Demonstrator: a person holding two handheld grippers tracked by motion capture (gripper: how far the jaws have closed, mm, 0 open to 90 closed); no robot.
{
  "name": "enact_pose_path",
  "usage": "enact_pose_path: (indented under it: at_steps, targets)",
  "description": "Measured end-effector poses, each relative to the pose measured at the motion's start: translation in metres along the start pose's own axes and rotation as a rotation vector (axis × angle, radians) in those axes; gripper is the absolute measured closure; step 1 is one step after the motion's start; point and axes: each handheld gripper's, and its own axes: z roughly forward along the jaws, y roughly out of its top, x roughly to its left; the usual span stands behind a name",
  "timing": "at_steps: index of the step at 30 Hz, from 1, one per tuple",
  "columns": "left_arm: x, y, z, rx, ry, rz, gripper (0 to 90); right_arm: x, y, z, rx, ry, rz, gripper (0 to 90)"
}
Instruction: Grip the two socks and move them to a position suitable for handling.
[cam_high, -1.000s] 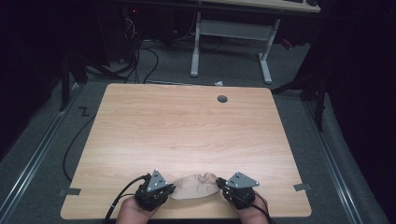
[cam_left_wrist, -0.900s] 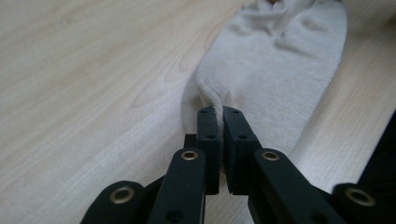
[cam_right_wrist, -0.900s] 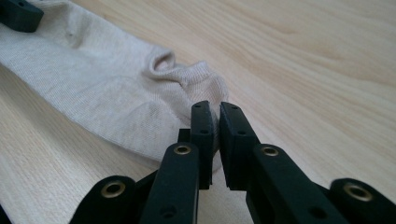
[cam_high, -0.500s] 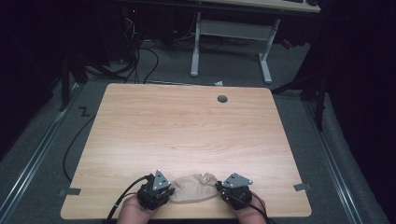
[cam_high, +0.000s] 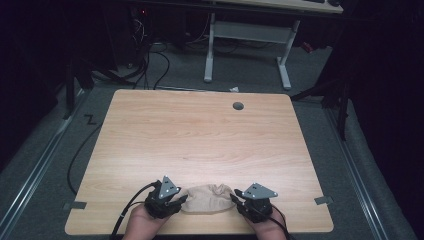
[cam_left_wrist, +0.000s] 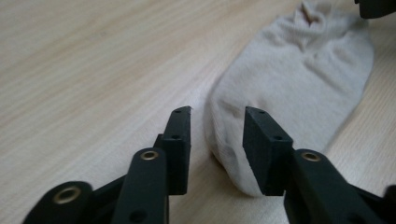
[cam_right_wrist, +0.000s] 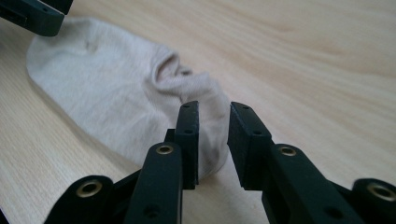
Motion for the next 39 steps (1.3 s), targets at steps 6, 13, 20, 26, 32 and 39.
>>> enact_pose_path:
  at_steps: [6, 13, 20, 26, 32, 39]
  targets:
    - [0.021, 0.009, -0.011, -0.081, 0.036, -0.04, 52.2, -0.008, 0.007, -0.014, -0.081, -0.038, 0.022, 69.3]
    - [0.063, 0.02, -0.014, -0.101, 0.138, -0.077, 48.3, -0.035, 0.011, -0.02, -0.13, -0.119, 0.064, 67.8]
    - [0.097, 0.006, -0.007, -0.042, 0.243, -0.077, 46.7, -0.085, 0.017, -0.001, -0.088, -0.248, 0.145, 71.0]
    - [0.109, -0.004, -0.008, -0.019, 0.195, -0.161, 47.7, -0.099, -0.008, 0.011, -0.042, -0.258, 0.251, 69.3]
    - [0.099, -0.002, -0.005, -0.019, 0.137, -0.135, 48.8, -0.093, -0.012, 0.004, -0.033, -0.279, 0.24, 68.2]
    - [0.089, 0.003, -0.003, -0.022, 0.124, -0.083, 48.9, -0.093, -0.011, -0.004, -0.054, -0.292, 0.226, 66.9]
